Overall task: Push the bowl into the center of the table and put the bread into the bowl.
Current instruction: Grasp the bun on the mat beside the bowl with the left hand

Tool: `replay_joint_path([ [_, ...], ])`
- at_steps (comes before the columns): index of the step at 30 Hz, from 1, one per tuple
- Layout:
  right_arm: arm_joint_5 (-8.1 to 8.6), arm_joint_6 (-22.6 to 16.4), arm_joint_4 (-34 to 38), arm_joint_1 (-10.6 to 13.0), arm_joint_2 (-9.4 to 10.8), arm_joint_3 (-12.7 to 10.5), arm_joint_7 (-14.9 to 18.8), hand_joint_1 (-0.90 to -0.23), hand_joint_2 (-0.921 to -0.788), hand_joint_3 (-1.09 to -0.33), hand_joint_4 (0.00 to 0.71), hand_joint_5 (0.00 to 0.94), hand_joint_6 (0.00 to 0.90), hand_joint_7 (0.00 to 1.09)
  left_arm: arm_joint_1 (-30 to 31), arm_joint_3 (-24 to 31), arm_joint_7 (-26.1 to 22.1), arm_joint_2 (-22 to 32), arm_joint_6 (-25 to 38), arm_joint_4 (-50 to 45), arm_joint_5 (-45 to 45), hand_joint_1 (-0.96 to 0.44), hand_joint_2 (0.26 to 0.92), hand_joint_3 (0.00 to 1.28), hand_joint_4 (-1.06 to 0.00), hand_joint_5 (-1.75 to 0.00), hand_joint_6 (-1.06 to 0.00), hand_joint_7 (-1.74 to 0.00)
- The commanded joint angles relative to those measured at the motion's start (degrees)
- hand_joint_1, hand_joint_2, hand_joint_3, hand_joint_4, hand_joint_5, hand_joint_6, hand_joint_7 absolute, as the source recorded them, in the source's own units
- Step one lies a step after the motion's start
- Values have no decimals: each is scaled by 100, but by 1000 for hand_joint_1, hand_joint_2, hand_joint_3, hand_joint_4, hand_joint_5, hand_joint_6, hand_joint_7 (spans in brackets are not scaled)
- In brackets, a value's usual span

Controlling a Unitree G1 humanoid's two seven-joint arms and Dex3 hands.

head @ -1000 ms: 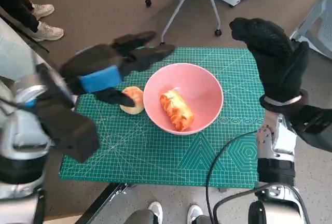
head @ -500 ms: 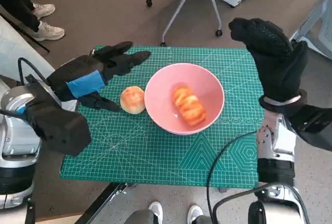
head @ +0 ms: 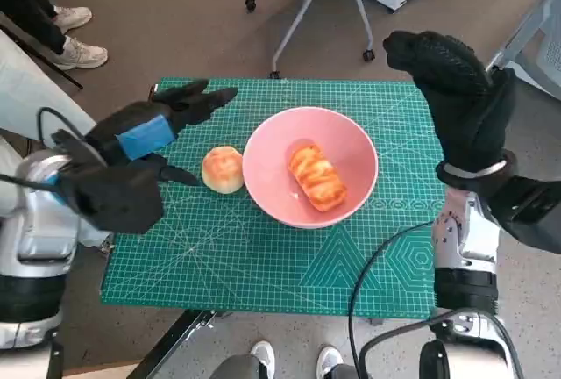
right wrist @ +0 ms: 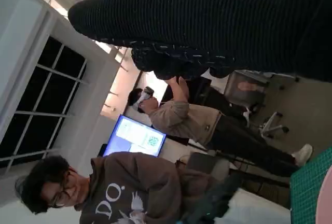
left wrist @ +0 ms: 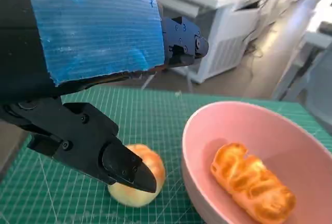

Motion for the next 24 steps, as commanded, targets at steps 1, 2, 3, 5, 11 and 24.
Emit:
replay_joint_path([
  [1,81,94,37,90,-35,9,85,-679,-921,-658,160,0,-1,526,-267,-197,129,-139,28,421,157,-198,756,0,1,1,-90,-10],
  [2,84,98,35,91,-39,7,91,-679,-921,-658,160,0,-1,525,-312,-240,154,-169,11,537,187,-194,755,0,1,1,-90,-10],
  [3,86,101,36,90,-43,4,97,-679,-921,-658,160,0,-1,524,-346,-269,171,-192,-5,621,210,-183,753,0,1,1,-90,-10],
  [5,91,103,41,92,-51,-5,114,-680,-921,-657,160,0,-1,523,-424,-349,224,-236,-48,842,291,-168,750,0,1,1,-90,-9],
  [11,121,136,13,109,-83,-22,145,-681,-921,-653,162,1,-1,523,-643,-609,283,-322,10,1383,524,-147,748,1,1,1,-87,-7],
  [24,130,94,15,127,-144,-26,146,-681,-921,-649,164,2,0,526,-932,-956,255,-540,170,2139,715,-145,749,1,1,1,-74,0],
])
